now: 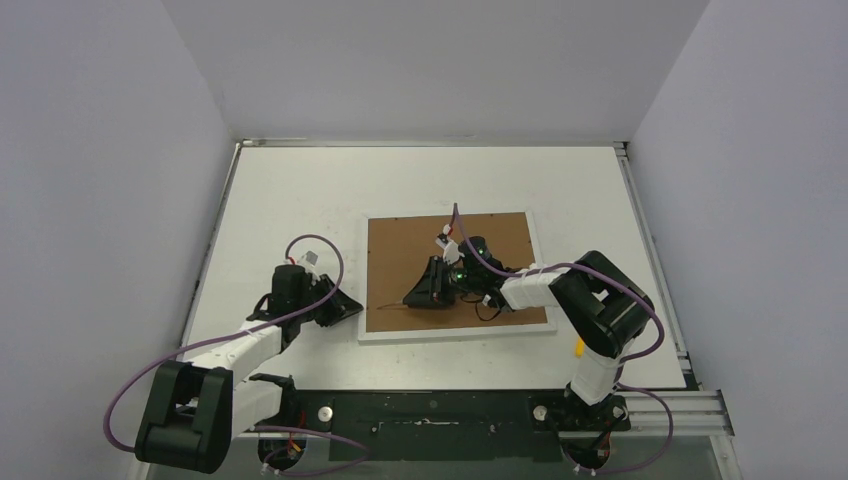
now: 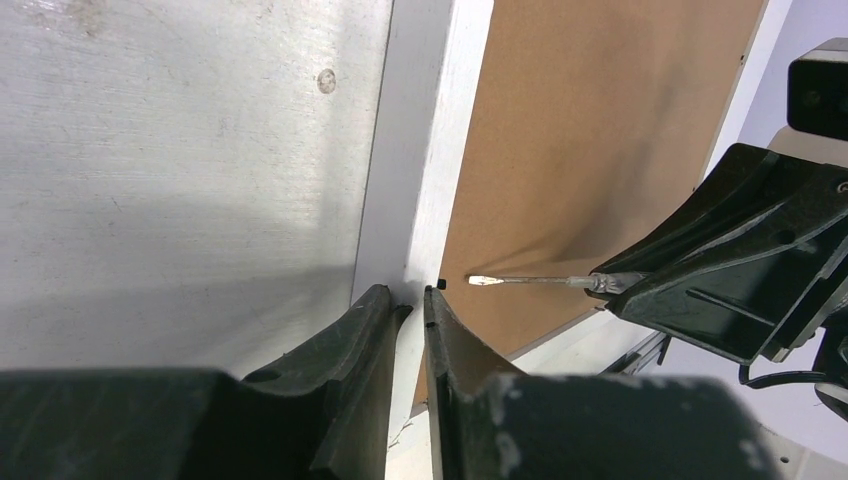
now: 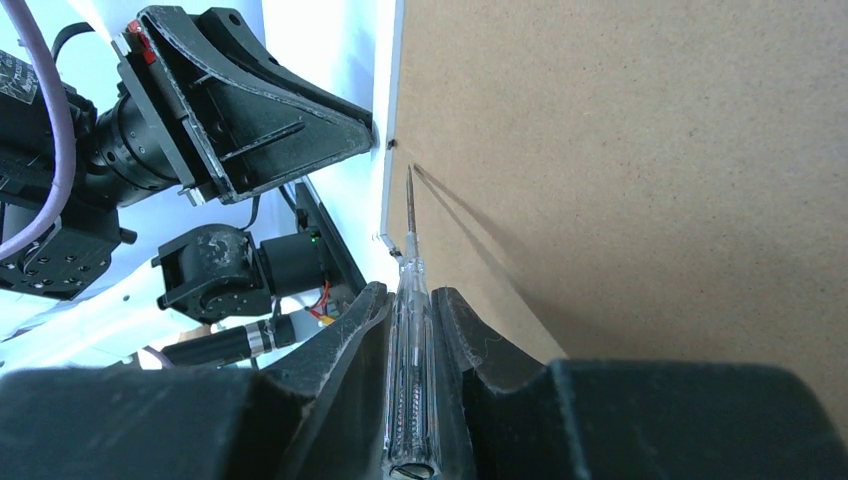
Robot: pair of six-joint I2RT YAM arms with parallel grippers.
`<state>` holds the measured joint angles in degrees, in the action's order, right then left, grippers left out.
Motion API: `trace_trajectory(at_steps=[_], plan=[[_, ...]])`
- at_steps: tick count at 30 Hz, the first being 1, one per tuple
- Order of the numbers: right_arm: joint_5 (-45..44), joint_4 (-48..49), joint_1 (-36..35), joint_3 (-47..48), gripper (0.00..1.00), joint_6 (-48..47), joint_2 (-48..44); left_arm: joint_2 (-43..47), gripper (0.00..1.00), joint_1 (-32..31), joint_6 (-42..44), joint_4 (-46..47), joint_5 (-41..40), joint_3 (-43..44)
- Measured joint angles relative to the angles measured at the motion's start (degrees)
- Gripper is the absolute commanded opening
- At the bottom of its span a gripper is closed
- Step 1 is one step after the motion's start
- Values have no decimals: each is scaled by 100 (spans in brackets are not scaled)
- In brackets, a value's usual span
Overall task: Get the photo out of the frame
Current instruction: Release the photo frame item from the photo frame.
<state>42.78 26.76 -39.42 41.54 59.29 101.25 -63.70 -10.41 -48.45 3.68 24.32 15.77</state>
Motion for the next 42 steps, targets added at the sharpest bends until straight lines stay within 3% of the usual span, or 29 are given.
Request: trace_trajectory(at_steps=[42], plan=[[-74,334,-232,275,5,186,442,-70,13,42,94,4,70,2]])
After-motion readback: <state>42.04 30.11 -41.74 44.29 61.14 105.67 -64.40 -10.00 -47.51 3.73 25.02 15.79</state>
